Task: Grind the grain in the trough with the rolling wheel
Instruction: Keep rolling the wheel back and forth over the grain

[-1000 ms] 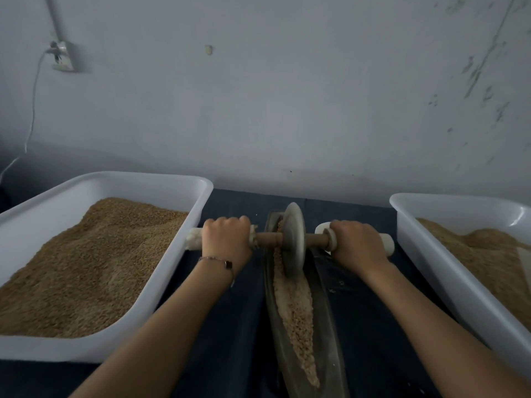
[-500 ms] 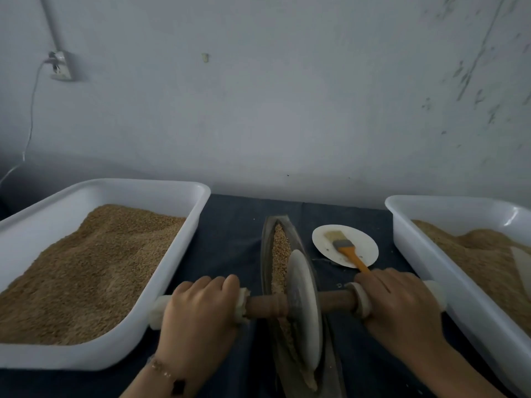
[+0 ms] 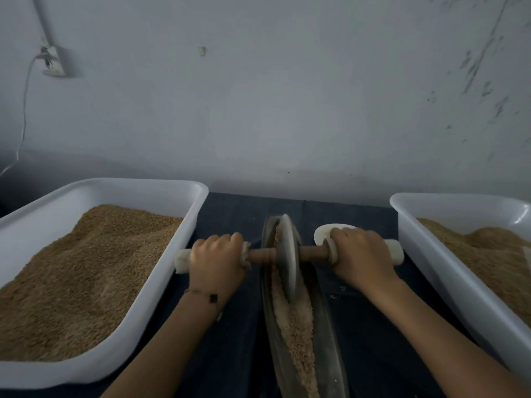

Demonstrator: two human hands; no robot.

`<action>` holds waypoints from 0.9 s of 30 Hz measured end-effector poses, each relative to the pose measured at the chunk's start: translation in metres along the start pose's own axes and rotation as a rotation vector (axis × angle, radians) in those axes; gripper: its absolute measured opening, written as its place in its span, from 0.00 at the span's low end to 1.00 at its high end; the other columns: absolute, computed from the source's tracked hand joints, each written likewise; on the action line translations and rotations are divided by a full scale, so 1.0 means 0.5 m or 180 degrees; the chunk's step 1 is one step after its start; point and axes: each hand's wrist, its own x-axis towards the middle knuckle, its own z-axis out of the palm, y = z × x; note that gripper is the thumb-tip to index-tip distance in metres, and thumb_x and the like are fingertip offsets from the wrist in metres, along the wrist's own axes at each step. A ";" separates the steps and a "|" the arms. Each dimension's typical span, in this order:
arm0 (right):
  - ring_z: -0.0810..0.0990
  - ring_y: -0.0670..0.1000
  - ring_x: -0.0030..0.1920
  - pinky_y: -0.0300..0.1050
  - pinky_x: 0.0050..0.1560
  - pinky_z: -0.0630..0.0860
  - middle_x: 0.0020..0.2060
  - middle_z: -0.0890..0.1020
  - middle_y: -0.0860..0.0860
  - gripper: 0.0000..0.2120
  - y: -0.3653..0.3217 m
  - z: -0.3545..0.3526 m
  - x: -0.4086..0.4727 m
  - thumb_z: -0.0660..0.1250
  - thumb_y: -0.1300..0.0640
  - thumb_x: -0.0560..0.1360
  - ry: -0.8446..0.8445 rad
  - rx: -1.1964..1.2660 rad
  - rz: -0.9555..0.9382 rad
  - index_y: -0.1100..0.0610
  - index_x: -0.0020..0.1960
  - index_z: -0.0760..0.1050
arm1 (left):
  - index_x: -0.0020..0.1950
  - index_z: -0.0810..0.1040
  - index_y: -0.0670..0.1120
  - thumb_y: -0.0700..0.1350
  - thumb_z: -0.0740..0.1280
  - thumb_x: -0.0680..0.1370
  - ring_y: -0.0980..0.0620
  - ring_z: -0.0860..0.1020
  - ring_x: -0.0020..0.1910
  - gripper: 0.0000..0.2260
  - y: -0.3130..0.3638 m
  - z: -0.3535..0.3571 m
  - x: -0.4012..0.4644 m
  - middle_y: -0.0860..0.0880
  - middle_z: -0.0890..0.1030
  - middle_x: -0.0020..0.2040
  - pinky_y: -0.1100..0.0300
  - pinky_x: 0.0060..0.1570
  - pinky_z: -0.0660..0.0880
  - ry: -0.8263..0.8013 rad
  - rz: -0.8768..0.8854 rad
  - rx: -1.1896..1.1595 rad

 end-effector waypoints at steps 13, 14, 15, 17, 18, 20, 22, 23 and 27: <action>0.77 0.54 0.32 0.45 0.33 0.69 0.33 0.80 0.52 0.14 -0.012 -0.030 -0.052 0.79 0.62 0.57 0.0566 0.0047 -0.0260 0.56 0.38 0.77 | 0.40 0.66 0.52 0.51 0.64 0.75 0.55 0.70 0.35 0.08 -0.006 -0.027 -0.033 0.56 0.71 0.36 0.59 0.38 0.63 -0.0357 0.0000 -0.0195; 0.77 0.53 0.32 0.46 0.32 0.70 0.33 0.80 0.51 0.15 -0.010 -0.037 -0.079 0.79 0.62 0.56 0.0574 0.0150 -0.0261 0.56 0.39 0.77 | 0.39 0.68 0.52 0.50 0.67 0.73 0.55 0.71 0.34 0.09 0.001 -0.050 -0.052 0.56 0.72 0.35 0.59 0.37 0.65 -0.0398 0.0122 -0.0204; 0.77 0.53 0.31 0.45 0.31 0.70 0.32 0.79 0.51 0.16 -0.008 -0.045 -0.105 0.79 0.63 0.55 0.0597 0.0256 -0.0266 0.56 0.38 0.77 | 0.37 0.70 0.51 0.48 0.72 0.69 0.54 0.72 0.31 0.11 0.005 -0.071 -0.072 0.55 0.73 0.32 0.59 0.34 0.68 -0.0378 0.0291 -0.0206; 0.75 0.51 0.28 0.42 0.30 0.67 0.30 0.78 0.49 0.18 -0.002 -0.061 -0.156 0.79 0.65 0.51 0.0648 0.0370 -0.0287 0.54 0.37 0.77 | 0.31 0.72 0.49 0.43 0.78 0.58 0.53 0.72 0.24 0.15 0.014 -0.111 -0.115 0.54 0.73 0.26 0.57 0.25 0.69 -0.0137 0.0545 -0.0331; 0.74 0.51 0.28 0.42 0.30 0.65 0.30 0.77 0.49 0.19 0.002 -0.070 -0.177 0.79 0.65 0.50 0.0677 0.0377 -0.0306 0.54 0.36 0.77 | 0.30 0.71 0.49 0.42 0.78 0.55 0.52 0.71 0.23 0.16 0.019 -0.126 -0.134 0.54 0.72 0.25 0.57 0.23 0.68 -0.0043 0.0609 -0.0327; 0.73 0.50 0.27 0.42 0.29 0.66 0.29 0.76 0.48 0.19 0.010 -0.090 -0.208 0.80 0.64 0.49 0.0706 0.0377 -0.0374 0.53 0.36 0.79 | 0.30 0.71 0.49 0.42 0.75 0.57 0.51 0.71 0.23 0.12 0.022 -0.149 -0.161 0.53 0.71 0.26 0.56 0.23 0.68 0.0158 0.0724 -0.0255; 0.72 0.49 0.26 0.42 0.29 0.67 0.28 0.76 0.48 0.17 0.013 -0.106 -0.221 0.81 0.63 0.51 0.0719 0.0413 -0.0481 0.53 0.36 0.79 | 0.30 0.71 0.49 0.44 0.69 0.61 0.50 0.71 0.24 0.07 0.022 -0.160 -0.176 0.53 0.70 0.26 0.55 0.24 0.69 0.0285 0.0813 -0.0194; 0.72 0.49 0.25 0.42 0.28 0.67 0.28 0.76 0.47 0.16 0.014 -0.109 -0.222 0.81 0.63 0.51 0.0705 0.0438 -0.0516 0.53 0.35 0.79 | 0.30 0.71 0.50 0.44 0.70 0.60 0.51 0.71 0.24 0.07 0.022 -0.159 -0.177 0.53 0.70 0.26 0.56 0.24 0.68 0.0291 0.0831 -0.0172; 0.72 0.49 0.25 0.43 0.24 0.67 0.27 0.74 0.46 0.21 0.007 -0.090 -0.192 0.81 0.64 0.47 0.0385 0.0308 -0.0322 0.51 0.33 0.75 | 0.29 0.70 0.49 0.43 0.79 0.51 0.51 0.71 0.22 0.18 0.021 -0.129 -0.145 0.53 0.71 0.24 0.57 0.22 0.67 -0.0078 0.0706 -0.0244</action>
